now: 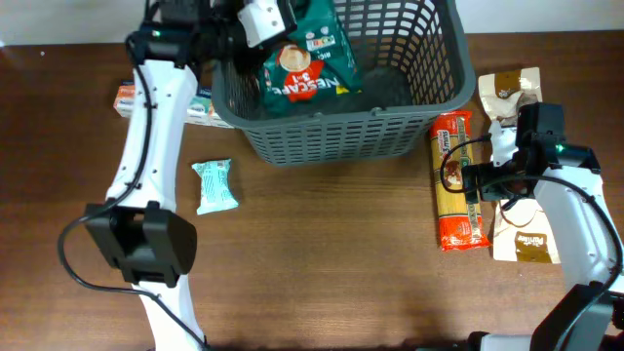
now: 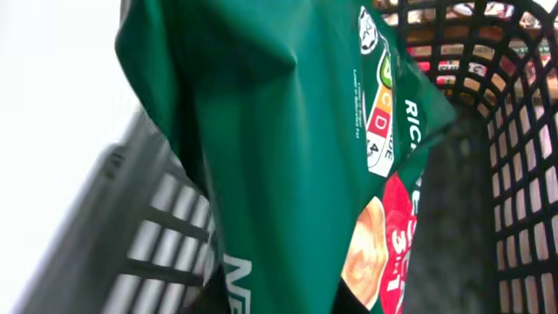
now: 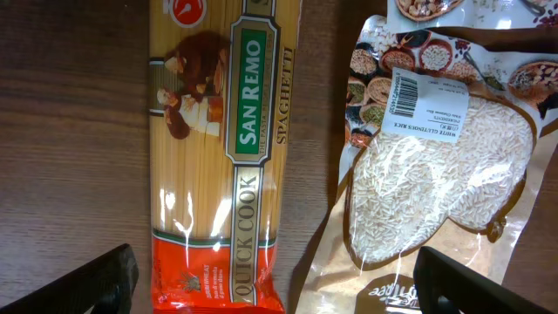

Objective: Pack container
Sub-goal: 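Lift the pouch and drop it into the grey basket, then move the left gripper to the Kleenex tissue packs and grasp them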

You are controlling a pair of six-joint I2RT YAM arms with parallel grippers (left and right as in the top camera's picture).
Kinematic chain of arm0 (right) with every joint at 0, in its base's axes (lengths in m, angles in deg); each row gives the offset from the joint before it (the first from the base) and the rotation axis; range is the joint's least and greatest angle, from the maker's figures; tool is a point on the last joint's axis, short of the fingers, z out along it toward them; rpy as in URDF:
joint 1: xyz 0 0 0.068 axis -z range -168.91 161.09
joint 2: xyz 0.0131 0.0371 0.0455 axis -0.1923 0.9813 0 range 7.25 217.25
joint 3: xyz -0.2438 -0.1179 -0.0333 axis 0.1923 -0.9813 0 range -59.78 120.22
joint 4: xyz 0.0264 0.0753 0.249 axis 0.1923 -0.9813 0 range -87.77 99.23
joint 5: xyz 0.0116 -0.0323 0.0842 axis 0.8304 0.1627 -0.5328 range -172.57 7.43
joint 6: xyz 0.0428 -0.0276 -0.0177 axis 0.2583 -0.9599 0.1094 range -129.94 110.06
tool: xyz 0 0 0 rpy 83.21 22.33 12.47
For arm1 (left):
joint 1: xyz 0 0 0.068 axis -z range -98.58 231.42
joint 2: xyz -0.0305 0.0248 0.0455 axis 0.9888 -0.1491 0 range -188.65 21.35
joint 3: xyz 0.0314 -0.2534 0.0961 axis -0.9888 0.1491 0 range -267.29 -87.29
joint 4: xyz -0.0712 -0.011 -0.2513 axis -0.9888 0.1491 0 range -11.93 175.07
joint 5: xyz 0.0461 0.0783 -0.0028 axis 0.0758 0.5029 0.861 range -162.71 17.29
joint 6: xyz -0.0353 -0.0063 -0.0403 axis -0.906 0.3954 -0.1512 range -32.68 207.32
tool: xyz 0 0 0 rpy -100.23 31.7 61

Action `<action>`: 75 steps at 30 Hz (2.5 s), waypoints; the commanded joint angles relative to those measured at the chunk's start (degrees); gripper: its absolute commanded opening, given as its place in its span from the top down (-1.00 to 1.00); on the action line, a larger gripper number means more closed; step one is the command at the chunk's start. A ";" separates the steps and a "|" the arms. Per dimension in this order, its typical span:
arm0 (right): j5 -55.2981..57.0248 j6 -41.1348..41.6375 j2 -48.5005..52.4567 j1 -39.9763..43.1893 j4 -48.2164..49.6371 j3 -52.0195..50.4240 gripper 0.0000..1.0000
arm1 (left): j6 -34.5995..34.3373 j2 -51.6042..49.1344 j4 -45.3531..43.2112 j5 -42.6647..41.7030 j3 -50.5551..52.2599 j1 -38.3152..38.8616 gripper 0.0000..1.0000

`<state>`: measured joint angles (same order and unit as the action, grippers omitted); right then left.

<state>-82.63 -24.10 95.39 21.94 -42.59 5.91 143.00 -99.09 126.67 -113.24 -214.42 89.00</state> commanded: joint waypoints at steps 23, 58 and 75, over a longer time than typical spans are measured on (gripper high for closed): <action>-0.57 -0.44 0.33 0.44 0.15 1.22 -0.98 | -41.97 18.47 8.11 22.75 -7.45 -8.72 -0.10; -0.59 -0.42 0.33 0.44 0.15 1.22 -0.98 | -96.45 -6.62 17.57 36.11 -2.82 -18.69 -0.92; -0.59 -0.44 0.33 0.44 0.15 1.25 -0.98 | -123.21 -17.75 14.10 43.12 -2.80 -17.70 -0.97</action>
<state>-82.63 -24.10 95.39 21.94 -42.59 6.00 25.52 -115.66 141.71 -72.50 -217.20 70.99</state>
